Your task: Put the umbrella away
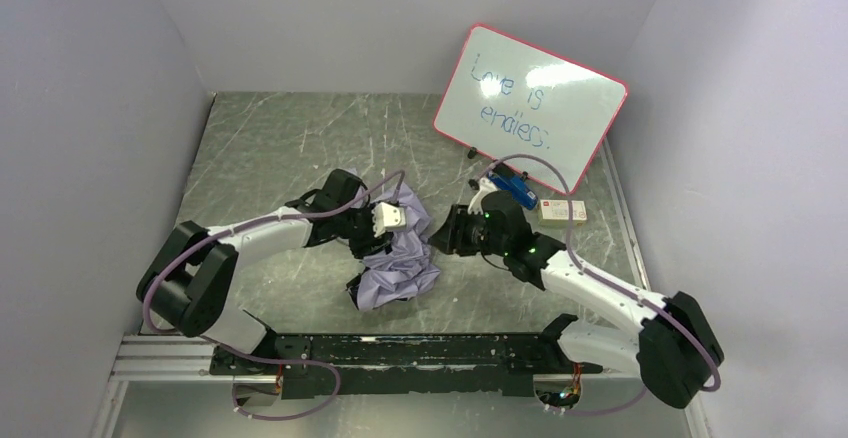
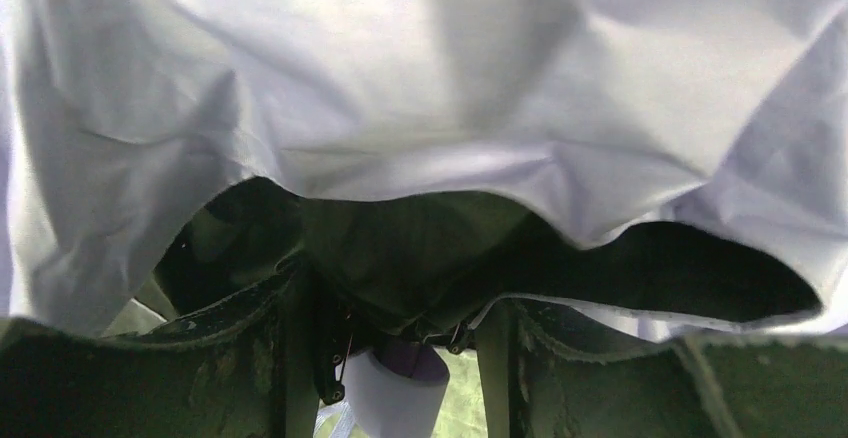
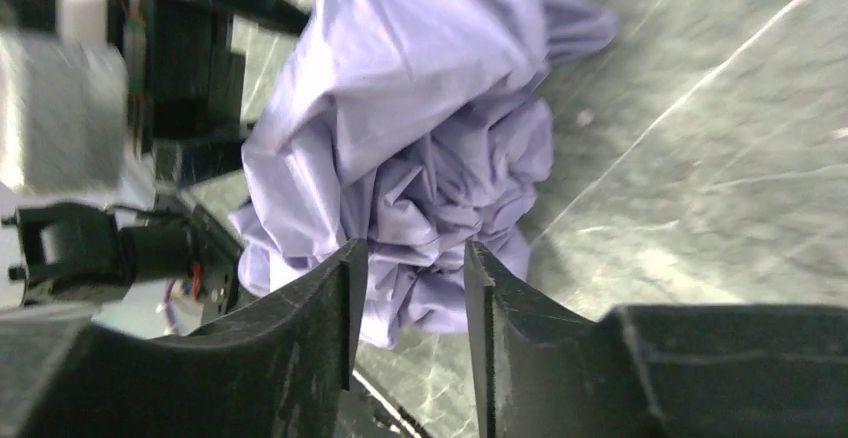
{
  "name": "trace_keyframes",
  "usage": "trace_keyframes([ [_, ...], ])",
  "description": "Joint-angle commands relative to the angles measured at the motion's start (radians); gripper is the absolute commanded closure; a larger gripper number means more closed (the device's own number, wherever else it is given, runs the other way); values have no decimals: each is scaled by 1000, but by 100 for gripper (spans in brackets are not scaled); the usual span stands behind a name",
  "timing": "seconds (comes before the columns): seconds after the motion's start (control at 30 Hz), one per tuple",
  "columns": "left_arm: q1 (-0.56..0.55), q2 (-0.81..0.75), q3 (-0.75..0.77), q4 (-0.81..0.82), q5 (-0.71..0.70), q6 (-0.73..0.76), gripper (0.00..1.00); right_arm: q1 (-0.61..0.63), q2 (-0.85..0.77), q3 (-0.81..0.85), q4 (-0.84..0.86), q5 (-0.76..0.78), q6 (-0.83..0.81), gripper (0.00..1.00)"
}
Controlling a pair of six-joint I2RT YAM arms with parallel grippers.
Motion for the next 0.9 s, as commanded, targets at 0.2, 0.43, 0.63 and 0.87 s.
trace_keyframes([
  [0.2,-129,-129,-71,25,-253,151,54,-70,-81,138,-218,288,-109,48],
  [0.43,-266,-164,-122,-8,-401,210,59,-119,-49,135,-182,193,-133,39],
  [0.63,-358,-192,-199,27,-557,246,63,-143,15,165,-124,4,-273,25],
  [0.87,-444,-191,-282,159,-743,319,64,-148,127,184,74,-235,-567,15],
])
